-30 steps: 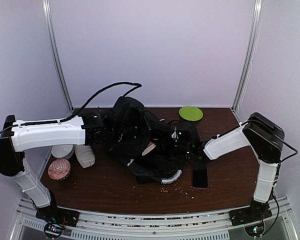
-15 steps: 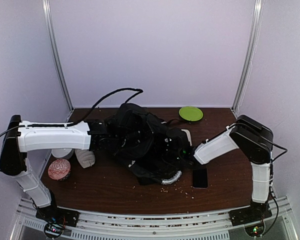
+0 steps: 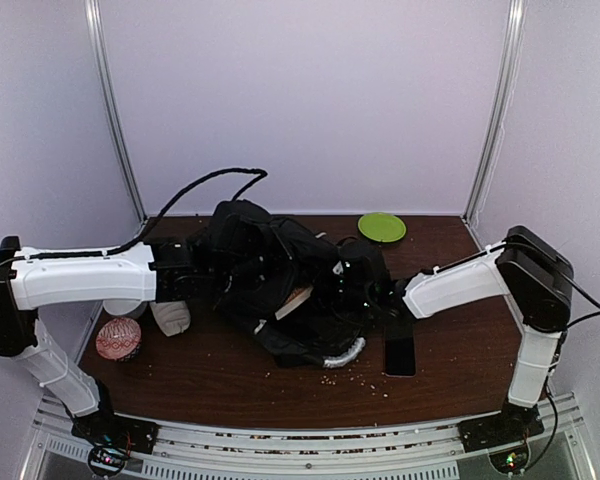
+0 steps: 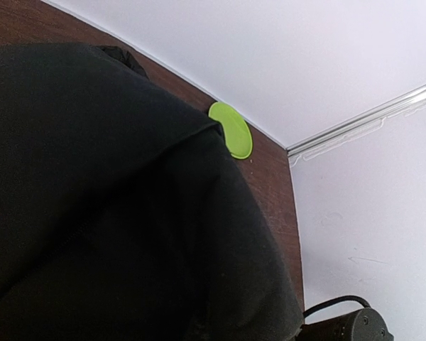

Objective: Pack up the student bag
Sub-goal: Place the book in the student bag.

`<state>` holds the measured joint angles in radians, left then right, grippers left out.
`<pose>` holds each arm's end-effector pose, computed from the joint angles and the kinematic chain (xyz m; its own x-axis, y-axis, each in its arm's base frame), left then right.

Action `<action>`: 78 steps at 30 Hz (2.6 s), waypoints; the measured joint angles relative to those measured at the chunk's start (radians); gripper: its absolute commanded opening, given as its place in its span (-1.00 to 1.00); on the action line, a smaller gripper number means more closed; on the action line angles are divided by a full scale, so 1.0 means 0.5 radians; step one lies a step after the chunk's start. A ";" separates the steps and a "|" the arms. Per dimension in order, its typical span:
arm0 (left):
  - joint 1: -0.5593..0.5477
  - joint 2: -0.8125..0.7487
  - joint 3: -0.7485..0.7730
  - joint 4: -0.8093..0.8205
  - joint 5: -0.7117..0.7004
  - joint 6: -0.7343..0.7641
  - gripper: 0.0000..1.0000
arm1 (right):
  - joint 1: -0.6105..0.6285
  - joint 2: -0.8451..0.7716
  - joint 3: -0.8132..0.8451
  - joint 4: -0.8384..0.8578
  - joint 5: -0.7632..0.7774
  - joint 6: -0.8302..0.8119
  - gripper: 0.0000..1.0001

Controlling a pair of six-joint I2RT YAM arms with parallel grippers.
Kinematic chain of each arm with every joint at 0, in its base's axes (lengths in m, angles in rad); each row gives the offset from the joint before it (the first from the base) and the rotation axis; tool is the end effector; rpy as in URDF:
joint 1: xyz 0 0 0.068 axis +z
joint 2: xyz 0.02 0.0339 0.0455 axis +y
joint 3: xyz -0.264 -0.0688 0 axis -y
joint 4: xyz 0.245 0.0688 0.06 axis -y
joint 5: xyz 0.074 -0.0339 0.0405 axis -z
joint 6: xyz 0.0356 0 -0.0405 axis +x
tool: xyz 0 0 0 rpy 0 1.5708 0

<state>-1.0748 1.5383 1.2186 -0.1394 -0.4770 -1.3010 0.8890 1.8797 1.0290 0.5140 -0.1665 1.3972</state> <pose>0.1845 -0.3067 0.3105 -0.6205 -0.6525 -0.4350 -0.0472 0.5848 -0.8098 0.2537 0.3220 0.1843 -0.8873 0.4482 -0.1091 0.0558 0.3390 0.9391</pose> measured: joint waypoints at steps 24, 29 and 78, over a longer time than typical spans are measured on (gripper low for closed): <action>0.039 -0.053 -0.015 -0.026 0.037 -0.022 -1.00 | 0.007 -0.201 -0.214 0.009 0.003 -0.076 -1.00; 0.039 -0.053 -0.015 -0.004 0.050 -0.024 -1.00 | 0.011 -0.064 -0.105 0.185 -0.024 -0.024 -1.00; 0.054 -0.117 -0.111 0.024 0.063 -0.034 -1.00 | 0.010 0.166 0.322 -0.484 -0.079 -0.114 -0.72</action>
<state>-1.0477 1.4799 1.1629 -0.1276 -0.4458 -1.3178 0.8940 1.9629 1.1900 0.2722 -0.2058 1.3403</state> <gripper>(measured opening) 0.030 0.146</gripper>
